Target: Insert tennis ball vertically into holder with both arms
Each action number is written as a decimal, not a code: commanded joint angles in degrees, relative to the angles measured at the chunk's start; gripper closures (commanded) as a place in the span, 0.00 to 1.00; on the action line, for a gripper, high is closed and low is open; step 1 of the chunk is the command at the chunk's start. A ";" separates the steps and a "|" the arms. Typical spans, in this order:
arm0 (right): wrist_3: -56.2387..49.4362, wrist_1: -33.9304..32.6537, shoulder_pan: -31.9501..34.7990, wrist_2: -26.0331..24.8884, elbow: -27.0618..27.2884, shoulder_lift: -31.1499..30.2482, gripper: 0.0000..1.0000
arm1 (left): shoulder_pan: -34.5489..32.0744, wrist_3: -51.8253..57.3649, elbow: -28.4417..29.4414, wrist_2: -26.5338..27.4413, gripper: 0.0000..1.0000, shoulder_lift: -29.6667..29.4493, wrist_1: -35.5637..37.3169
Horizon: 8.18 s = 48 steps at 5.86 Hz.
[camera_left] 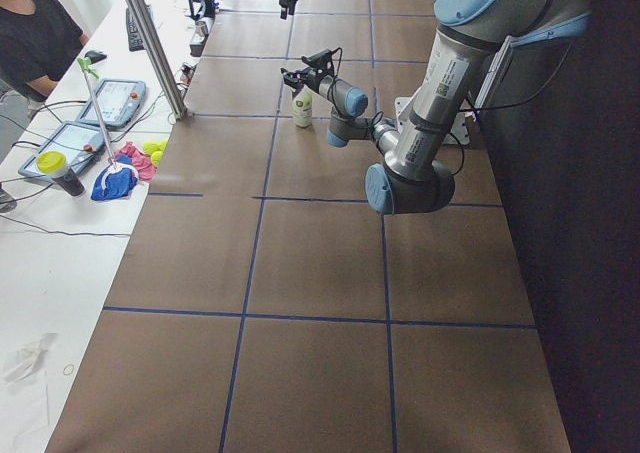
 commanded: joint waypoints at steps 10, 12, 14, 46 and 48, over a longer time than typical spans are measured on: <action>-48.89 -0.78 22.76 1.39 -3.72 -29.33 0.00 | -60.15 -9.28 1.62 -78.91 0.02 24.68 40.44; -62.97 -1.13 27.95 2.61 -8.98 -32.87 0.00 | -61.21 0.71 4.60 -79.09 0.01 28.63 50.97; -69.84 -1.13 30.08 2.80 -11.38 -34.71 0.00 | -63.05 16.04 5.41 -78.48 0.01 31.19 59.50; -74.79 -0.43 30.62 8.16 -13.06 -39.20 0.00 | -63.77 31.69 -17.71 -76.36 0.00 37.87 107.99; -74.81 -0.34 30.62 6.67 -13.14 -39.38 0.00 | -63.77 31.78 -17.62 -76.36 0.00 38.05 107.99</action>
